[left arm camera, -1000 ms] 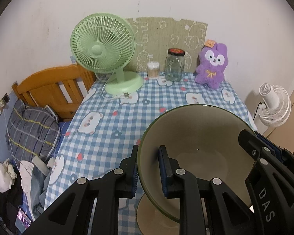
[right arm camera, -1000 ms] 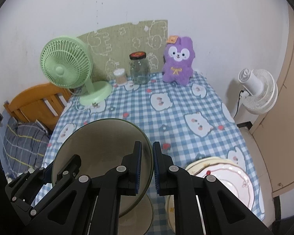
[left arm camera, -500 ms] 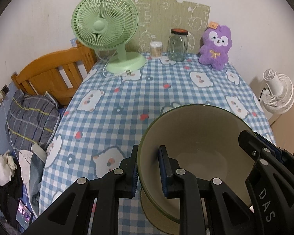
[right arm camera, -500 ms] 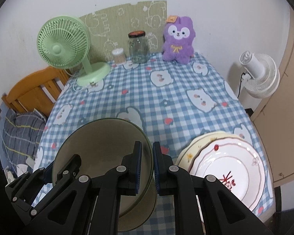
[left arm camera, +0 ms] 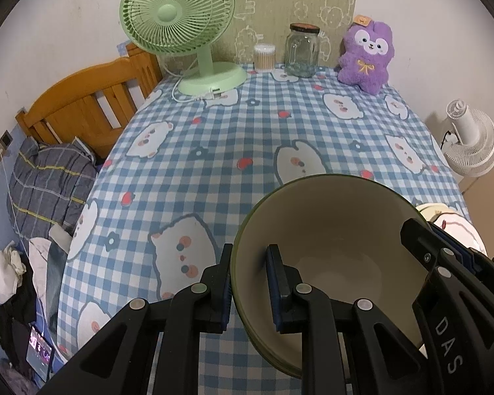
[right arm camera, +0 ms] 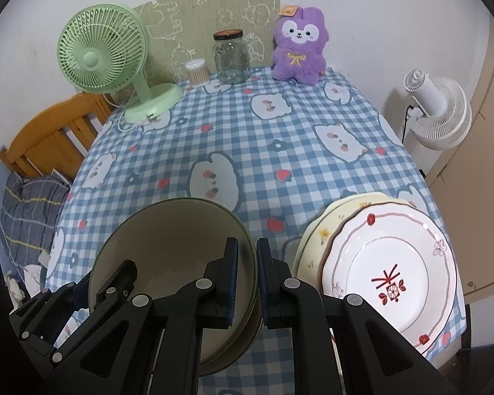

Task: Organize plates and bowls
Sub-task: 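Carry the floral bowl with both grippers toward the stacked cream bowls, then lower the floral bowl into the stacked cream bowls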

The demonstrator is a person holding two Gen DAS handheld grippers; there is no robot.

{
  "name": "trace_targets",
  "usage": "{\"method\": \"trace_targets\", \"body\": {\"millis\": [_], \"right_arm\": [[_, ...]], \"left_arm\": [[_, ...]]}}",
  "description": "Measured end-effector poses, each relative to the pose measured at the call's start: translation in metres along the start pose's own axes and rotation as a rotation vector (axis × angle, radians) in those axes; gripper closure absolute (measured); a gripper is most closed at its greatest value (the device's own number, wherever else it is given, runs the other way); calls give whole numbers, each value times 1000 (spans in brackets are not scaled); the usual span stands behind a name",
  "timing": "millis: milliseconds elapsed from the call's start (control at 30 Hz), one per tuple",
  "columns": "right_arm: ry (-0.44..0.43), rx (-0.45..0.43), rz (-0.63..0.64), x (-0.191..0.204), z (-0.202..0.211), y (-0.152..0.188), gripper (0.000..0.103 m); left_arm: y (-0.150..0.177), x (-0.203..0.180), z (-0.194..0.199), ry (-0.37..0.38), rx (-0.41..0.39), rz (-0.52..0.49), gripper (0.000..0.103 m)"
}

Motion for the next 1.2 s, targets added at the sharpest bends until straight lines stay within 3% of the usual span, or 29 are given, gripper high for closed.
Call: {"method": "trace_targets", "body": {"millis": [633,900,1000,1033,1067,1100,1167,1200], "right_arm": [[26,42,20,-3,-4,12,88],[-7,98,18,-4,-2,10,88],[-7,100,17,-5,-2,9,88],[-2,101,17,-6,-1,8,88],[-1,102,16,-8,-1,8,85],[-3,106,13,-8,-1,7,81],[-3,102,3,-10,-1,7,52],[-8,88,-5,-11,0,7,46]], "left_arm": [[17,-5,-10,27,50,-9,86],[15,-8,0,53,45,-27,66],[12,-8,2,58,43,-32,53],[12,-7,2,63,48,-30,41],[11,-6,2,65,48,-27,33],[11,-6,2,59,44,-23,32],[11,-3,1,51,38,-7,27],[11,-2,0,51,44,-1,26]]}}
Point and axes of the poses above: each gripper's, at about its wrist camera, not at the fingertips, and z roughly against the way its jaws point, x to its left, y to its underside, the point moved 5 cm from there along -z, roughly the way its jaws point, and after that the axes turned 8 degrees about -y, right-handed, at the moved point
